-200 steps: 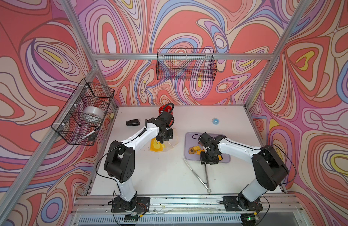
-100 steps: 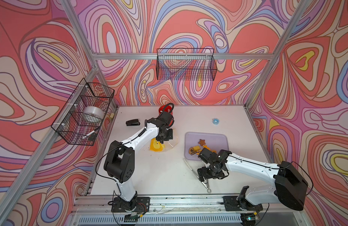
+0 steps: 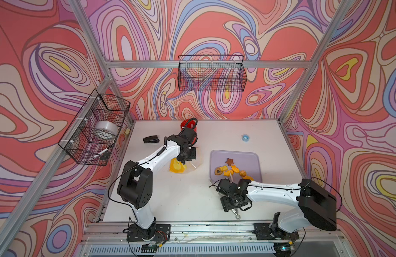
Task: Put the cookies into a resealable bag to prevent moisture
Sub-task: Pick up the clamp from the center of the board, then pick up the cookie from the tray.
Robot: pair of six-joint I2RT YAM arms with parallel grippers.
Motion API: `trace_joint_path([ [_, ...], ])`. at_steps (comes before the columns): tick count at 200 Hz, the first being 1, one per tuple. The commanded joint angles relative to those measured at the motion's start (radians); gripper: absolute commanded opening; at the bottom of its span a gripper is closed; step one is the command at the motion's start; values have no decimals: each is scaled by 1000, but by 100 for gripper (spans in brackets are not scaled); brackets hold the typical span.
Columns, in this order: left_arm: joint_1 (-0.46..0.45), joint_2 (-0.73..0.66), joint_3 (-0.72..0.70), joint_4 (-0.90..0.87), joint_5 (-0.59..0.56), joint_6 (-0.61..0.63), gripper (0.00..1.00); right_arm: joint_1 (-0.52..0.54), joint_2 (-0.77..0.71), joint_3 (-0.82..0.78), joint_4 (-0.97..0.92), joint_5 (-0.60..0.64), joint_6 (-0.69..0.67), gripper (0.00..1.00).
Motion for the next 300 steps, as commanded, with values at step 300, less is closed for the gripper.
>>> trace_joint_path([
  [300, 9, 2, 26, -9, 31, 44, 0, -676, -139, 394, -302, -162, -432, 46],
])
